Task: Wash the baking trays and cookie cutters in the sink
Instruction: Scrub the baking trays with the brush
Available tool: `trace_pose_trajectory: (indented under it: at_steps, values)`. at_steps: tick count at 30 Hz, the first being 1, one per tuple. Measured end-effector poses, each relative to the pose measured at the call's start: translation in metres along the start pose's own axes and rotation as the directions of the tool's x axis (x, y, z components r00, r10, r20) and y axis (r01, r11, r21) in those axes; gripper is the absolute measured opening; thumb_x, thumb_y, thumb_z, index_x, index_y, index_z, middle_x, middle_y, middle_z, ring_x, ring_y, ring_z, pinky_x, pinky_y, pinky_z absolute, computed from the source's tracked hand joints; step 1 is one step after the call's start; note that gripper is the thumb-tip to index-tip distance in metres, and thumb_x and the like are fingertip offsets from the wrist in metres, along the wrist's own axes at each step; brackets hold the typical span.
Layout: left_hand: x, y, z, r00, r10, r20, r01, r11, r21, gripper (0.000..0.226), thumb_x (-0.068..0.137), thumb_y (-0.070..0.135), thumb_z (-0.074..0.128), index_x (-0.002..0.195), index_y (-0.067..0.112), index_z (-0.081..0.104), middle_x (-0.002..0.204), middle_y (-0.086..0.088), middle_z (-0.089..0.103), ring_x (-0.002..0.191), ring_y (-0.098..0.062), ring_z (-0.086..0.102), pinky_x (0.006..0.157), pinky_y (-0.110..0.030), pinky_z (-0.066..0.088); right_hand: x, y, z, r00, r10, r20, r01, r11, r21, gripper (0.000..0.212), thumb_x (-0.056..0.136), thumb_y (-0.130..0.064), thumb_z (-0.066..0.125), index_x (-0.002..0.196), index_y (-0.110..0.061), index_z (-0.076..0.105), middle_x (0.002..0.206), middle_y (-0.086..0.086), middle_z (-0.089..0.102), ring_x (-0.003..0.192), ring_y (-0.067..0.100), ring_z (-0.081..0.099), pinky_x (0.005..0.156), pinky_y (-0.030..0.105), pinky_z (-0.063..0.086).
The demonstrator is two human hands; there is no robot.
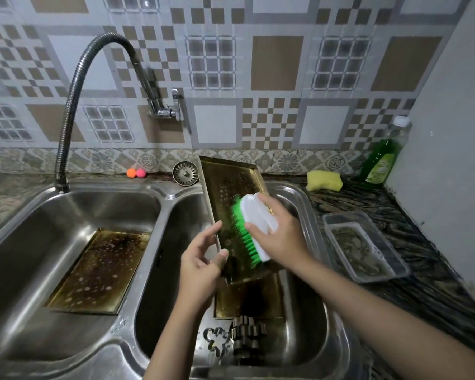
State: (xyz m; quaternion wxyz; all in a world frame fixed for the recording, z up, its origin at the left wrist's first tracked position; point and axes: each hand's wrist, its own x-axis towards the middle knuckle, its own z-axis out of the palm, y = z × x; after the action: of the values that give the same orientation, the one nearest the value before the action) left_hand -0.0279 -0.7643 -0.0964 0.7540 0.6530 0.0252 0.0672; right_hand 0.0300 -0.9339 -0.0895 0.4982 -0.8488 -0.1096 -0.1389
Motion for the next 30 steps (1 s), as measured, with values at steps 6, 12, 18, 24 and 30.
trace_pose_trajectory:
  at_steps: [6,12,18,24,30]
  values:
    - [-0.014,0.001,0.016,0.984,-0.003,0.181,-0.016,0.994,0.106,0.047,0.082,-0.007,0.058,0.116,0.025,0.062,0.12,0.002,0.064,0.118,-0.018,0.057,0.101,-0.058,0.042,0.059,-0.005,-0.024,0.973,0.152,-0.171,-0.168,0.982,-0.084,0.061,0.082,-0.034,0.071,0.136,-0.028,0.045,0.127,-0.005,0.053,0.104,0.019,0.055,0.072,0.026,0.048]
    - [-0.02,-0.003,0.017,0.984,-0.005,0.179,-0.023,0.988,0.153,0.05,0.085,-0.012,0.053,0.118,0.025,0.059,0.124,0.001,0.06,0.12,-0.008,0.054,0.102,-0.052,0.044,0.047,-0.01,-0.009,1.0,0.004,-0.029,-0.007,0.994,-0.105,0.062,0.08,-0.034,0.073,0.136,-0.031,0.046,0.129,-0.007,0.055,0.103,0.014,0.055,0.069,0.021,0.046]
    - [-0.023,-0.003,0.013,0.994,0.007,0.11,-0.023,0.988,0.15,0.05,0.084,-0.016,0.052,0.113,0.025,0.062,0.119,0.006,0.062,0.113,0.002,0.056,0.103,-0.05,0.044,0.034,0.017,-0.013,0.98,0.17,-0.104,-0.179,0.98,-0.084,0.061,0.079,-0.033,0.073,0.135,-0.027,0.048,0.132,-0.004,0.054,0.118,0.016,0.05,0.083,0.024,0.04]
    - [-0.005,-0.01,-0.017,0.999,0.046,0.008,-0.047,0.995,0.087,0.054,0.084,-0.012,0.057,0.113,0.034,0.065,0.119,-0.004,0.064,0.114,-0.024,0.056,0.092,-0.05,0.049,-0.032,0.019,0.001,0.993,0.024,0.117,-0.035,0.995,0.093,0.058,0.077,-0.032,0.076,0.125,-0.044,0.046,0.126,-0.028,0.051,0.114,-0.001,0.052,0.081,0.009,0.045]
    - [-0.013,-0.004,-0.022,0.974,0.003,0.228,-0.03,0.993,0.115,0.045,0.078,0.009,0.062,0.113,0.036,0.065,0.114,0.009,0.064,0.114,-0.027,0.057,0.084,-0.044,0.054,0.028,0.043,-0.023,0.964,0.217,-0.152,-0.221,0.975,-0.011,0.061,0.08,-0.031,0.074,0.135,-0.027,0.047,0.134,-0.004,0.052,0.116,0.014,0.05,0.085,0.027,0.045]
